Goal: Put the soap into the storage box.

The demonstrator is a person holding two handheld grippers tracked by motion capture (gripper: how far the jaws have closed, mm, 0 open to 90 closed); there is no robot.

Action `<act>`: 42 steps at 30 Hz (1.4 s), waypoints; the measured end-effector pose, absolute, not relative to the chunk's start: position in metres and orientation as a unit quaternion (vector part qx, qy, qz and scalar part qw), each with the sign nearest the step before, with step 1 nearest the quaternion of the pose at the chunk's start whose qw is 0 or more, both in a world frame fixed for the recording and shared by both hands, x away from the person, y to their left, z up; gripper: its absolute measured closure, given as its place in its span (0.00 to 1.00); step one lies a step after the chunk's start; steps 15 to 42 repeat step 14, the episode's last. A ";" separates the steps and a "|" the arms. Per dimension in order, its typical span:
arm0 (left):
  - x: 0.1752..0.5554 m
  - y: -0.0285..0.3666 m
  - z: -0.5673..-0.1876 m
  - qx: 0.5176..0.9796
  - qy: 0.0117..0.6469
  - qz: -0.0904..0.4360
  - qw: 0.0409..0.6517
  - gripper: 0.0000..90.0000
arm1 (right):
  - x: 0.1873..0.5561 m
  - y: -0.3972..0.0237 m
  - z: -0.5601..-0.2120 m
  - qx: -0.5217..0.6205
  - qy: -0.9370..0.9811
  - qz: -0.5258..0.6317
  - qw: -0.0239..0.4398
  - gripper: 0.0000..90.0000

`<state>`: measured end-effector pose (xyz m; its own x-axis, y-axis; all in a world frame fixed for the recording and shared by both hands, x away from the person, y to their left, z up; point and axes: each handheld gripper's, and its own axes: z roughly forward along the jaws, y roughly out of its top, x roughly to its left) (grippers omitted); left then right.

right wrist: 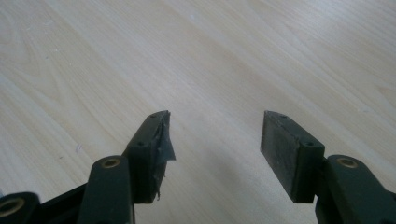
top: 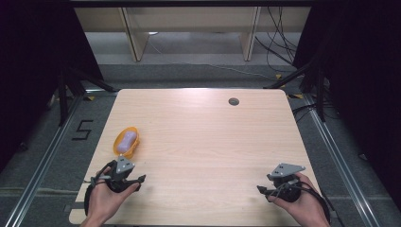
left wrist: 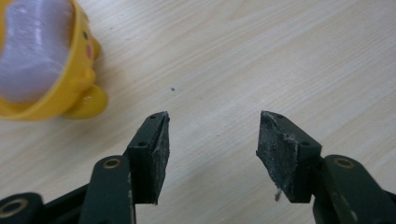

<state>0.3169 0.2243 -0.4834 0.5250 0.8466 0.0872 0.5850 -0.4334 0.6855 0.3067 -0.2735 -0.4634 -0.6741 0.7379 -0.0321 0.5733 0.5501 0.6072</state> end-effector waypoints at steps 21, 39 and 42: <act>0.301 0.220 -0.501 0.790 0.435 0.212 0.378 0.49 | 0.309 -0.273 -0.466 0.377 0.862 0.307 0.145 0.48; 0.301 0.220 -0.501 0.790 0.435 0.212 0.378 0.49 | 0.309 -0.273 -0.466 0.377 0.862 0.307 0.145 0.48; 0.301 0.220 -0.501 0.790 0.435 0.212 0.378 0.49 | 0.309 -0.273 -0.466 0.377 0.862 0.307 0.145 0.48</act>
